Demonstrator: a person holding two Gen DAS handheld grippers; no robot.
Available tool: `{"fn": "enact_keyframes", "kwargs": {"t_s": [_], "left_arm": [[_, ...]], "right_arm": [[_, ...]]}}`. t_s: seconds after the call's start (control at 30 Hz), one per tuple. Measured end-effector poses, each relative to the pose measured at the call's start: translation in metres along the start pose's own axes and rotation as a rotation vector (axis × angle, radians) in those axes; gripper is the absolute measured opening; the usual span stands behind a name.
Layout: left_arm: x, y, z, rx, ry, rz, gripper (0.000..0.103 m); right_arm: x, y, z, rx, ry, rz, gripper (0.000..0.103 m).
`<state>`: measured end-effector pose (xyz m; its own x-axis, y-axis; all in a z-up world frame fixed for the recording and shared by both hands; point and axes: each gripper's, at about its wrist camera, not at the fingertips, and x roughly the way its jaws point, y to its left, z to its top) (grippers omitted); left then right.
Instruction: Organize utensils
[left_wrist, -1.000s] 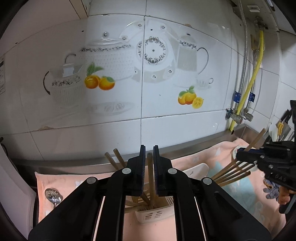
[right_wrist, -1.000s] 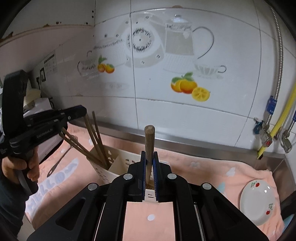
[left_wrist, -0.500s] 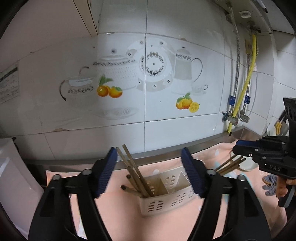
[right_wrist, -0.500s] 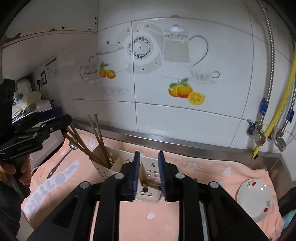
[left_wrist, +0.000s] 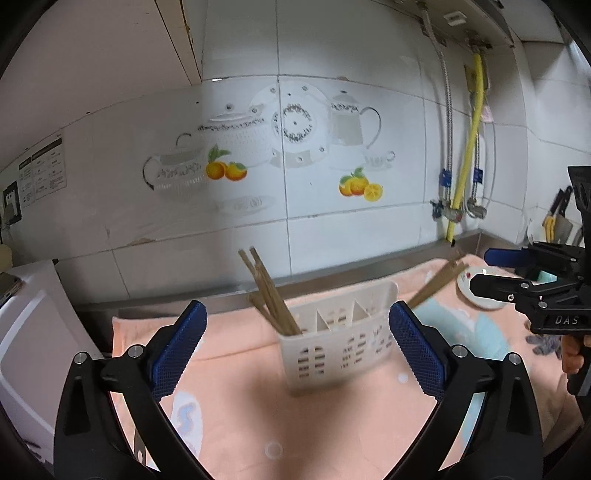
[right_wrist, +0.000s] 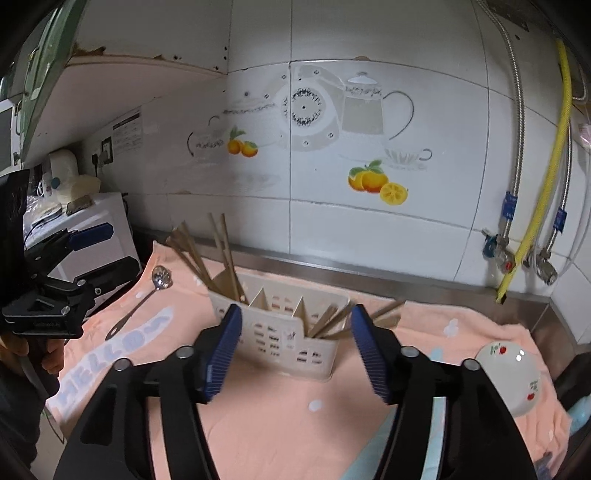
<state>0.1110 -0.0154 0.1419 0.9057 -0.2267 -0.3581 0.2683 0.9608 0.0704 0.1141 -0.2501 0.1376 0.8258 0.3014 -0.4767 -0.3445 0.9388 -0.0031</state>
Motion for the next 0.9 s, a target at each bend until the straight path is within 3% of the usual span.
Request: {"fn": "enact_keyframes", "kwargs": {"t_s": [0.17,0.4,0.9], "left_arm": [[-0.009,-0.007,-0.021,0.019,0.016,0.015,0.098],[-0.018,-0.012,-0.048,0.019,0.046,0.045,0.098],[-0.027,-0.009,-0.081,-0.060,0.088,0.043,0.098]], "right_arm": [[-0.005,0.005,-0.021,0.020,0.006,0.000,0.077],[-0.012,0.007,-0.045,0.063,0.016,-0.002,0.086],[-0.026,0.026,-0.072,-0.004,0.022,-0.106,0.092]]}}
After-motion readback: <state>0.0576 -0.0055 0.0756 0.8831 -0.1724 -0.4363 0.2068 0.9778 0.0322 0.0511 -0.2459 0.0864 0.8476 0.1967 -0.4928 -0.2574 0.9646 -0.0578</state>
